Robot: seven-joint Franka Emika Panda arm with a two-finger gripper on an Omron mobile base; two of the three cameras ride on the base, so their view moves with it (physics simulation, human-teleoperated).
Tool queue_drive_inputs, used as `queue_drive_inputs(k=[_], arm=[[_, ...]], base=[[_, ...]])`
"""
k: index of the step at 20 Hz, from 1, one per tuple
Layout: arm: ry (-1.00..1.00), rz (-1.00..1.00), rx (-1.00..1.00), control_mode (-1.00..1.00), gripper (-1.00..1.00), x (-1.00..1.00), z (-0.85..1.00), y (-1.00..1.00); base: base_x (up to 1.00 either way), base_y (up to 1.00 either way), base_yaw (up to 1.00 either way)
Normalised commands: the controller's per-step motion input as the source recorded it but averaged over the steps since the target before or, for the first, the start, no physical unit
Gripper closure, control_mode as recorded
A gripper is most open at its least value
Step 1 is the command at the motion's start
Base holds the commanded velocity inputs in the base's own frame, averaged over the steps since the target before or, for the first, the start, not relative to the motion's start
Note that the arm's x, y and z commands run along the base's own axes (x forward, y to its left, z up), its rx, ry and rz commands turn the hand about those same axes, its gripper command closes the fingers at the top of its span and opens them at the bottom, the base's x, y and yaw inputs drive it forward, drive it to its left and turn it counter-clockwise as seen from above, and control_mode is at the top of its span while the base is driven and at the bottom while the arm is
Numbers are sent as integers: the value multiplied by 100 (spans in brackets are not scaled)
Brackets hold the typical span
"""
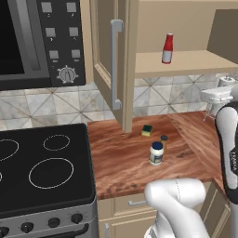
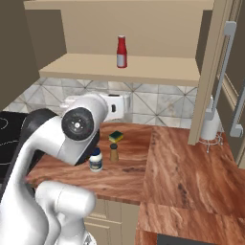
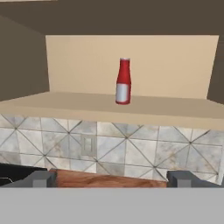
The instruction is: There are various items on the counter. Only move the condiments/shakers into the cabinet.
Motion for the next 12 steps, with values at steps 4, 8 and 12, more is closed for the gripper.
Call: queue_drive_inputs(k=[4, 8, 12], arm=[[0, 0, 0, -100, -100, -74, -54, -6], [0, 0, 0, -100, -100, -59, -45, -6], [-8, 3, 0, -100, -100, -39, -20, -7]], base=[[0, 0, 0], [0, 0, 0], [0, 0, 0]])
